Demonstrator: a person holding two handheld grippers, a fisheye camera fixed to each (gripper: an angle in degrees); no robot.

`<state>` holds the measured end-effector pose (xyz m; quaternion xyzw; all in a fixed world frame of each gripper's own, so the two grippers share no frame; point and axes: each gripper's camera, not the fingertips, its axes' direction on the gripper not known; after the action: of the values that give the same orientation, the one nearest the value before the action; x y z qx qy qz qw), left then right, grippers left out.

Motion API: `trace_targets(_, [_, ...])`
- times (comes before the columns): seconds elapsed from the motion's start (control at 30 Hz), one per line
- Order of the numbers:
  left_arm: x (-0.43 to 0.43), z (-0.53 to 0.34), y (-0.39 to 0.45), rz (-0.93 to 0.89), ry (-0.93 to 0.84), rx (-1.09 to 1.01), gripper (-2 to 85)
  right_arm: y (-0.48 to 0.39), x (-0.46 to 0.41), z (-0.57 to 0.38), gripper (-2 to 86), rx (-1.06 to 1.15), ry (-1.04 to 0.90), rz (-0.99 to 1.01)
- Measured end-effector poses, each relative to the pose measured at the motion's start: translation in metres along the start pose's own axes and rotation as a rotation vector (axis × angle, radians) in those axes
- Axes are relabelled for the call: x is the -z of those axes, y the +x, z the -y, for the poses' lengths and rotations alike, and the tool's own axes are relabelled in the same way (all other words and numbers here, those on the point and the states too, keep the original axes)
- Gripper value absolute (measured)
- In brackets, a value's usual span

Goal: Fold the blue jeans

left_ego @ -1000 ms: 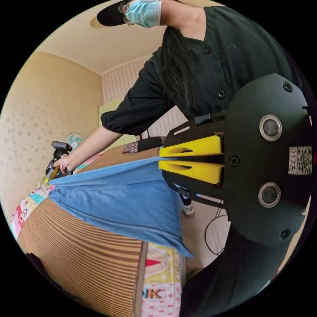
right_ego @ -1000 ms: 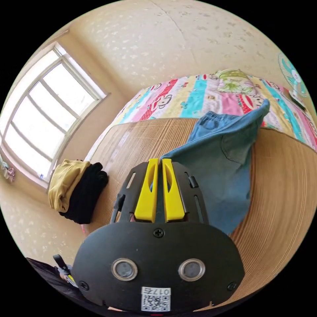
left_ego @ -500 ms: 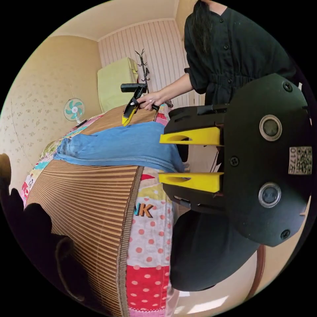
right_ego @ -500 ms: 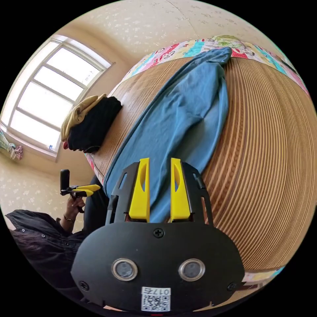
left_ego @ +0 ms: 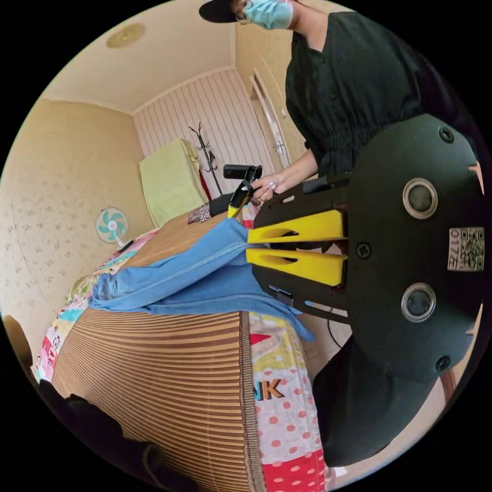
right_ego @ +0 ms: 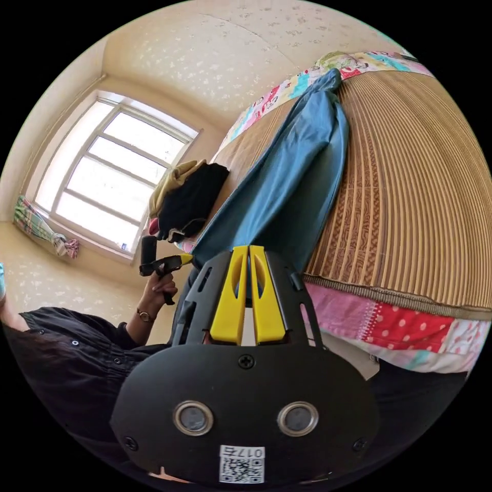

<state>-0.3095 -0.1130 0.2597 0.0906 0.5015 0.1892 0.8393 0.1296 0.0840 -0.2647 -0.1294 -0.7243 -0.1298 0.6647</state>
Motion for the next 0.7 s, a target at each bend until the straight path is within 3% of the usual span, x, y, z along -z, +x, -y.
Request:
trace_targets(0.1, [0.001, -0.009, -0.013, -0.021, -0.008, 0.015, 0.4, -0.002, 0.041, -0.018, 1.3, 0.025, 0.067, -0.069])
trace_targets(0.27, [-0.026, -0.023, -0.054, 0.139, -0.105, 0.257, 5.1, 0.033, 0.018, -0.033, 3.0, -0.053, -0.098, -0.102])
trace_targets(0.4, [-0.018, -0.008, -0.024, 0.251, 0.02, 0.168, 10.6, 0.027, 0.028, -0.021, 7.3, -0.059, -0.014, -0.093])
trace_targets(0.5, [-0.046, 0.014, -0.012, 0.322, -0.045, 0.115, 12.4, 0.036, 0.005, 0.0, 8.8, -0.106, -0.09, -0.112])
trace_targets(0.57, [-0.065, 0.022, -0.011, 0.4, -0.087, 0.132, 12.4, 0.036, -0.008, 0.008, 6.2, -0.099, -0.135, -0.112])
trace_targets(0.63, [-0.076, 0.023, 0.003, 0.519, -0.137, 0.106, 6.0, 0.032, -0.015, 0.011, 4.1, -0.068, -0.211, -0.081])
trace_targets(0.7, [-0.086, 0.018, 0.009, 0.4, -0.227, 0.079, 1.3, 0.026, -0.002, 0.007, 3.2, -0.04, -0.207, -0.095])
